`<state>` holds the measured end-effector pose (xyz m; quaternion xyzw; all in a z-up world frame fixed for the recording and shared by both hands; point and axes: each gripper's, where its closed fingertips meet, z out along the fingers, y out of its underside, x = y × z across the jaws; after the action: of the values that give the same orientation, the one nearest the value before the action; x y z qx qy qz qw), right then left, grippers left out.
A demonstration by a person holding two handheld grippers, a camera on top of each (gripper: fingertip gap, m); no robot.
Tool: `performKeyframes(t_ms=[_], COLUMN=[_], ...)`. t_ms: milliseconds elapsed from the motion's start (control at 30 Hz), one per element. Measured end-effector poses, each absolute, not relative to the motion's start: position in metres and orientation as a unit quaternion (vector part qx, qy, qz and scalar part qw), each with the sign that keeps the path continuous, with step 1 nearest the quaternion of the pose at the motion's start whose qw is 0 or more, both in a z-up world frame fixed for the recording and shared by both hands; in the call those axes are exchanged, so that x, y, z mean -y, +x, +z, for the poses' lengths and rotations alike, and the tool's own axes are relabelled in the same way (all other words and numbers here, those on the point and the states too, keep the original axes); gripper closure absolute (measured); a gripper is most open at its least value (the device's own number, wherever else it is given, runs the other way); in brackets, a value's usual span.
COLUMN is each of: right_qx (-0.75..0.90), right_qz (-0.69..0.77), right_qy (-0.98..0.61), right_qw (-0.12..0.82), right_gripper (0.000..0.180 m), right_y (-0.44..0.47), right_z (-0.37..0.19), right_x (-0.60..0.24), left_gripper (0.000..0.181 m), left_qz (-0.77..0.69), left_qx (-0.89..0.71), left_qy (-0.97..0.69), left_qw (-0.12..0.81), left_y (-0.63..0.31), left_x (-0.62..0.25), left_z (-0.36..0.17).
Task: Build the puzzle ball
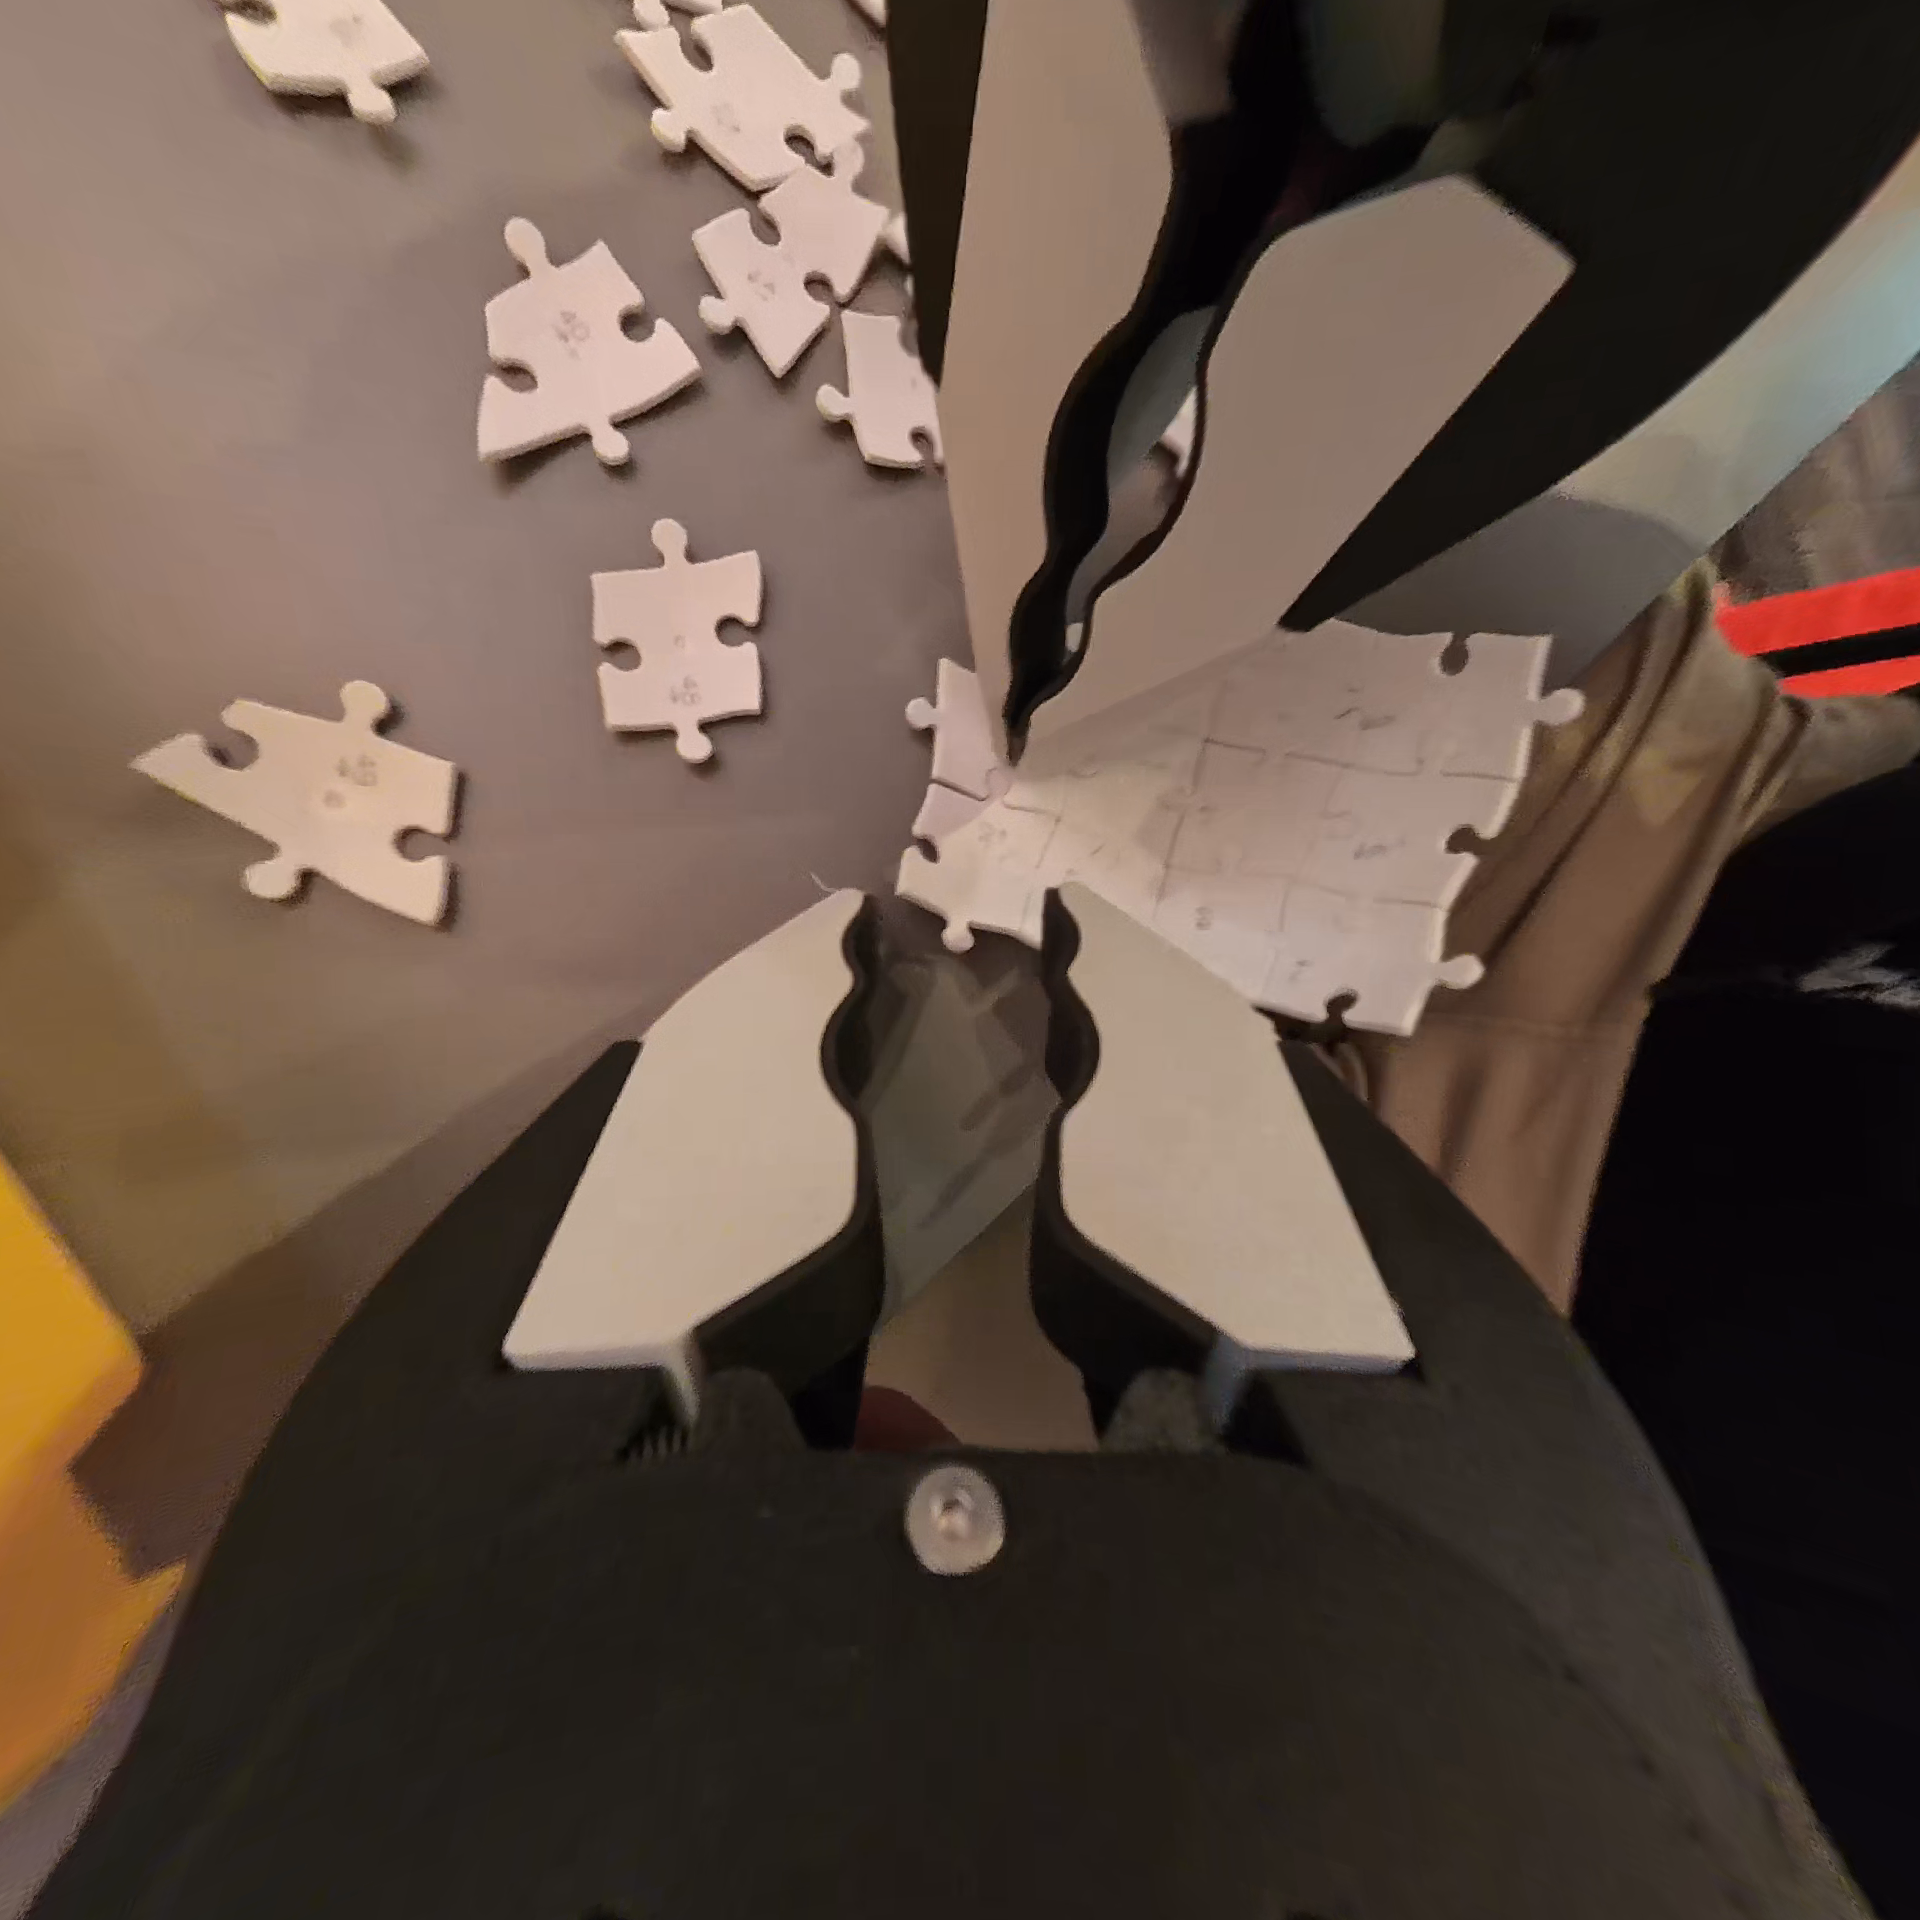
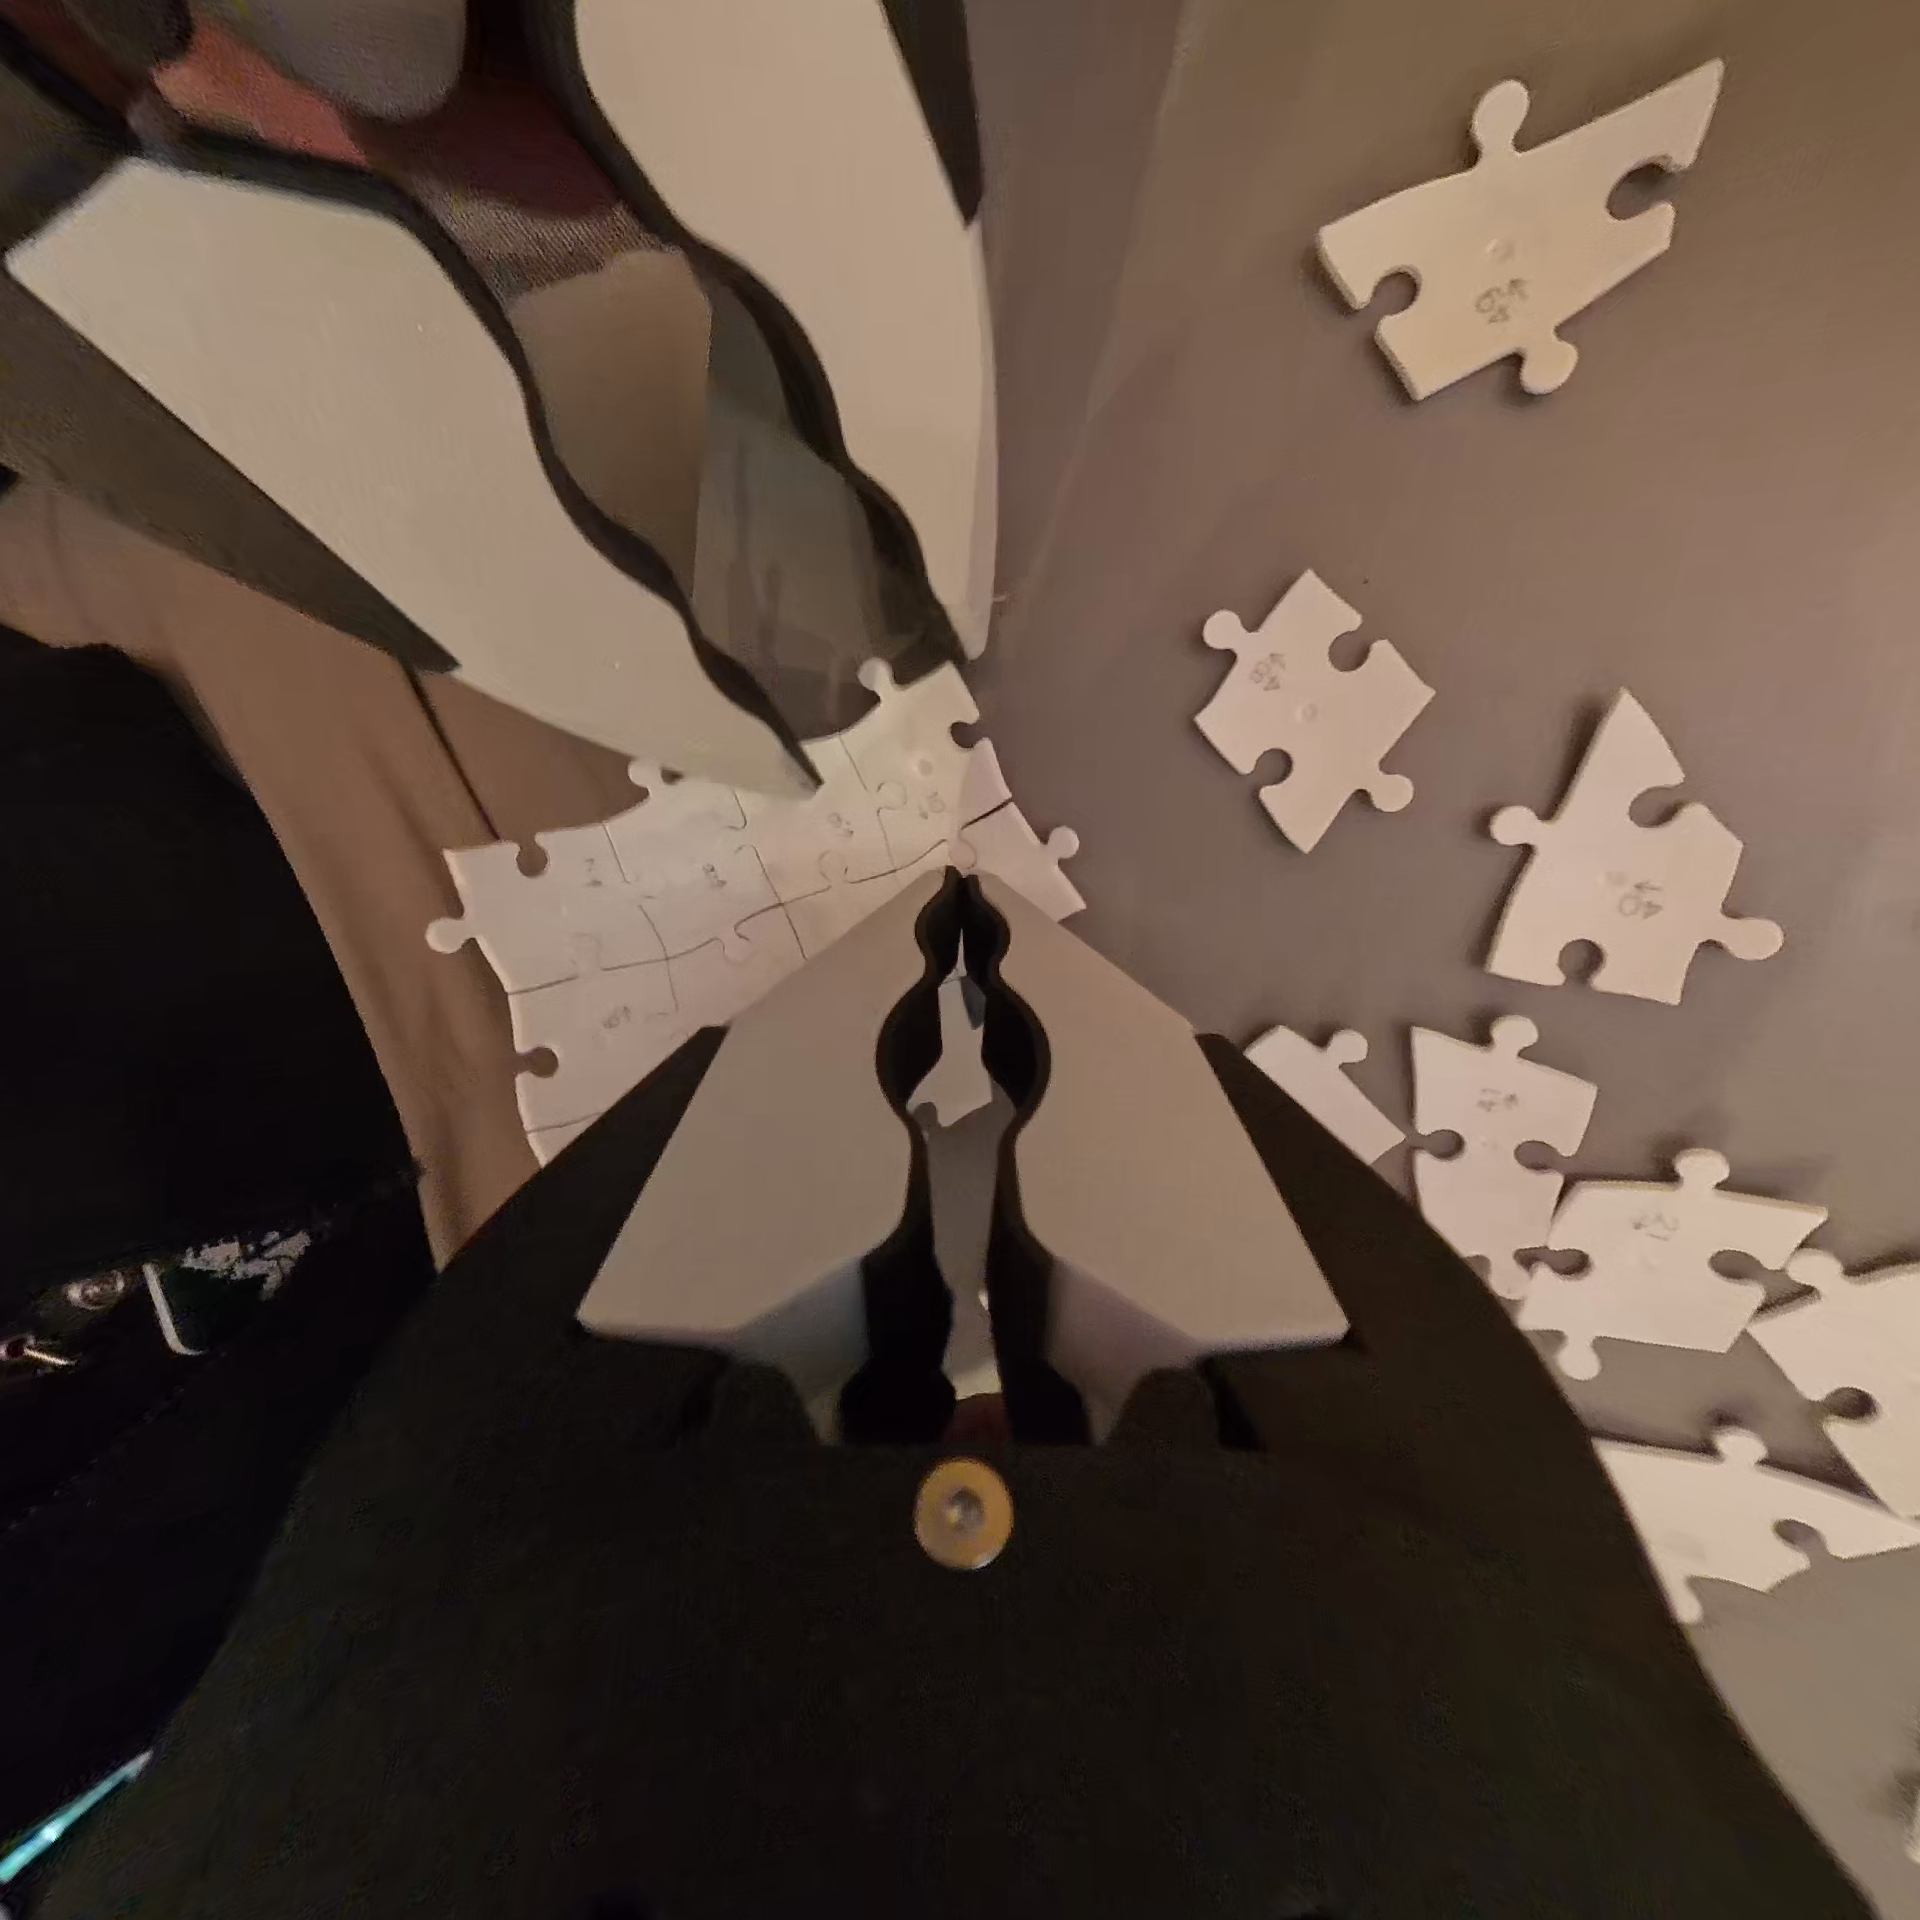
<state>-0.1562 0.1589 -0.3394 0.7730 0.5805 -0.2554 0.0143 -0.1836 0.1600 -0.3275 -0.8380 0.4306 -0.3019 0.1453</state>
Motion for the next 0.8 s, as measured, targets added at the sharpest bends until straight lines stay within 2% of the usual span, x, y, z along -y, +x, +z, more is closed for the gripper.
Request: performKeyframes(t_ms=[167,533,800], right_qx=[-0.544,-0.544,-0.565], right_qz=[-0.293,-0.305,-0.288], right_qy=[0.787,0.781,0.772], right_qw=[0.002,-0.036,-0.040], right_gripper=[0.180,0.180,0.180], right_y=[-0.158,-0.166,-0.169], right_z=[-0.339,-0.337,-0.338], right_x=[-0.162,-0.162,-0.158], left_gripper=[0.154,0.174,0.176], left_qz=[-0.354,-0.375,-0.385], left_qx=[-0.377,-0.332,-0.326], left_qy=[-0.847,-0.858,-0.856], left_qw=[0.119,0.115,0.113], left_y=[-0.172,-0.170,-0.170], left_x=[-0.155,-0.160,-0.159], left_z=[-0.332,-0.337,-0.338])
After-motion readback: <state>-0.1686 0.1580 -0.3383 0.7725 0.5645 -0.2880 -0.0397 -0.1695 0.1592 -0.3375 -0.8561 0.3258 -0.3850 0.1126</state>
